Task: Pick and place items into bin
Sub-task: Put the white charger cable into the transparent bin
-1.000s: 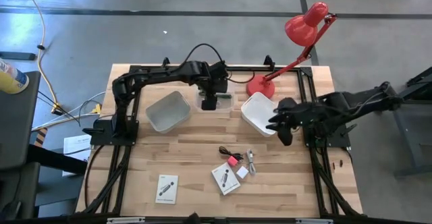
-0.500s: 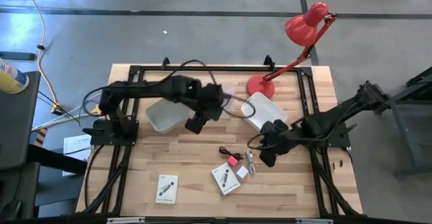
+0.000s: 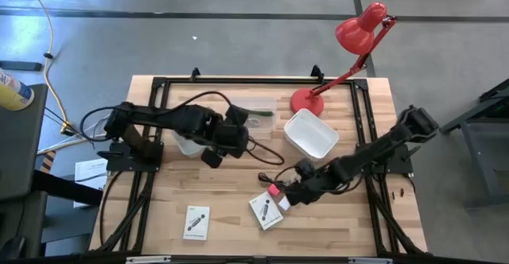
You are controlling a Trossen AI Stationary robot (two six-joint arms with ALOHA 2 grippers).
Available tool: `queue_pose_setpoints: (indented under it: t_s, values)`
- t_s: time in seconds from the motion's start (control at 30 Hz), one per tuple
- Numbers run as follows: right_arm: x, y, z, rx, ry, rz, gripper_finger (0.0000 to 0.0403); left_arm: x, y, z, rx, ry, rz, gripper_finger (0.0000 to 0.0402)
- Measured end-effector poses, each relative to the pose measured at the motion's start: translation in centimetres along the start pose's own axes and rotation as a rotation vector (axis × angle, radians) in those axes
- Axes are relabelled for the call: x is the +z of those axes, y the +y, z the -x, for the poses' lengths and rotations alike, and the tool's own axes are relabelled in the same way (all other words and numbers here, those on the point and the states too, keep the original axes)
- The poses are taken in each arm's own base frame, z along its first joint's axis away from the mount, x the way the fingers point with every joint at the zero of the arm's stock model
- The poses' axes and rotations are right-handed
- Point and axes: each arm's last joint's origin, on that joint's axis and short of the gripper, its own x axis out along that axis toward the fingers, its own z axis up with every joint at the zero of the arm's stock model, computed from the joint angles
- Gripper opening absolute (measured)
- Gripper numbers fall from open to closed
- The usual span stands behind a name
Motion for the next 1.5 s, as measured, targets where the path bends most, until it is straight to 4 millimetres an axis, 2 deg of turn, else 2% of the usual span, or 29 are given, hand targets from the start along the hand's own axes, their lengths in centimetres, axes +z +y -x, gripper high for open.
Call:
queue_pose_setpoints:
  t_s: [0.2, 0.4, 0.7, 0.93, 1.2, 1.5]
  values:
    - [-0.7, -0.5, -2.4, -0.104, 0.061, -0.066, 0.0129, -1.1, -1.0, 1.6, 0.048, 0.071, -0.01, 0.0173]
    - [-0.9, -1.0, -2.9, -0.161, 0.091, -0.081, 0.0129, -2.2, -1.5, 3.9, 0.128, 0.038, 0.032, 0.0172]
    - [0.4, -1.3, -3.3, -0.19, 0.045, -0.054, 0.0129, -4.2, -1.1, 5.9, 0.205, 0.009, 0.111, 0.0172]
    - [0.3, -1.5, -5.0, -0.229, 0.083, -0.036, 0.0129, -5.0, -1.2, 6.4, 0.206, 0.008, 0.149, 0.0172]
    - [0.0, -1.5, -6.6, -0.235, 0.109, -0.038, 0.0129, -5.6, -1.8, 5.7, 0.194, 0.038, 0.171, 0.0172]
    - [0.0, -1.8, -6.6, -0.268, 0.087, 0.001, 0.0128, -5.4, -2.2, 4.8, 0.185, 0.061, 0.162, 0.0172]
